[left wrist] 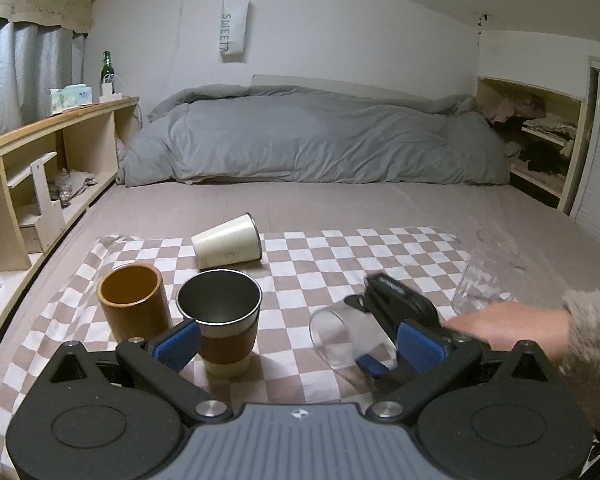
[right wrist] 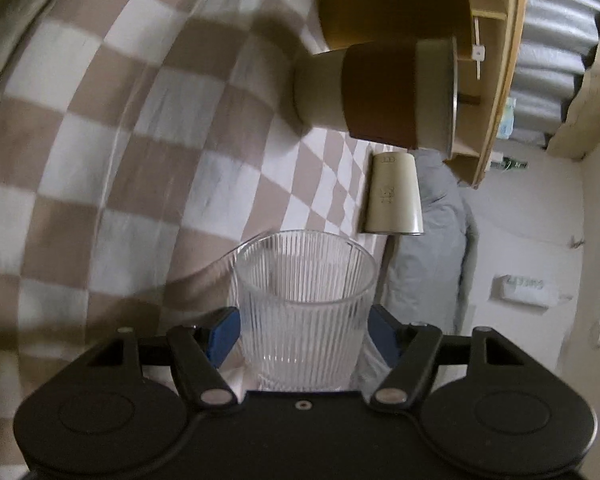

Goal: Flip cup upright
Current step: 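Lift and rotate the goblet with the right gripper toward the left gripper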

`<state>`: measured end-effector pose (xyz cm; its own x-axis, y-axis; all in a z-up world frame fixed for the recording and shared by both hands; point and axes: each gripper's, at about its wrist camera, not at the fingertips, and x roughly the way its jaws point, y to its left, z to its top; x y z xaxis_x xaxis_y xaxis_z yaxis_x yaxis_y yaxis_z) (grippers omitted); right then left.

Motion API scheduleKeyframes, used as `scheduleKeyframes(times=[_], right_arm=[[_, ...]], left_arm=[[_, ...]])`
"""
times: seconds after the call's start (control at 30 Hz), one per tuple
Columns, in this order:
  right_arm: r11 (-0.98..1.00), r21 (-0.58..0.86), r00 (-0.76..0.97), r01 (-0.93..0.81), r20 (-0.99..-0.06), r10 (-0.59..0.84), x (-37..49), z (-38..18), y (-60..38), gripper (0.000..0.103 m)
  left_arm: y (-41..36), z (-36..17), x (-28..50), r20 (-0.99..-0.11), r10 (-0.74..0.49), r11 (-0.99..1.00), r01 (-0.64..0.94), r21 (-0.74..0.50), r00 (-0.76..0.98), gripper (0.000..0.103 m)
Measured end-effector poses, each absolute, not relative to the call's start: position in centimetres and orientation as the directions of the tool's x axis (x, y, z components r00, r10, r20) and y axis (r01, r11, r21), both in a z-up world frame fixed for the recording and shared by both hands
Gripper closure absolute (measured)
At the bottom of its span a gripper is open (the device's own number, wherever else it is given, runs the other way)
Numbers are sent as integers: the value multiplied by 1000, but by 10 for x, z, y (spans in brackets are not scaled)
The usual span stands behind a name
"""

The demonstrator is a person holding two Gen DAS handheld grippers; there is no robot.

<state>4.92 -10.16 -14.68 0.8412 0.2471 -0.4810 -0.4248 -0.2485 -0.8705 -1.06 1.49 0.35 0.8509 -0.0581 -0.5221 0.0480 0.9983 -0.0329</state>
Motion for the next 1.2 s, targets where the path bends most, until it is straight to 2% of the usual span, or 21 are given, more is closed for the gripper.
scheduleKeyframes(times=[0.3, 0.33, 0.4, 0.5, 0.63, 0.73, 0.87, 1.0, 1.2], right_arm=[[59, -744, 730, -665, -632, 260, 111, -109, -81, 30], [91, -720, 712, -688, -646, 276, 117, -105, -86, 29], [143, -680, 686, -720, -665, 295, 125, -101, -93, 18], [216, -635, 668, -742, -669, 326, 133, -94, -113, 15], [283, -516, 588, -808, -737, 335, 151, -87, -140, 15], [303, -462, 546, -834, -770, 329, 162, -87, -156, 19], [373, -376, 496, -848, -811, 309, 171, -92, -171, 40], [479, -351, 522, -804, -803, 289, 179, -97, -175, 57], [651, -240, 501, -720, -829, 248, 181, -92, -179, 59]], left_arm=[[19, 7, -34, -491, -22, 1000, 26, 1, 871, 0], [19, 6, -34, -487, -20, 1000, 25, 3, 873, 0], [20, 6, -31, -484, -21, 1000, 26, 3, 875, 0], [24, 5, -24, -494, -37, 999, 28, -26, 869, 0], [28, 0, -11, -526, -61, 997, 29, -69, 848, 0], [28, -4, -2, -557, -95, 994, 47, -99, 825, 0], [22, -13, 13, -597, -192, 977, 93, -193, 779, 0], [14, -22, 30, -612, -245, 958, 90, -274, 752, 2], [10, -35, 56, -630, -287, 917, 18, -398, 722, 8]])
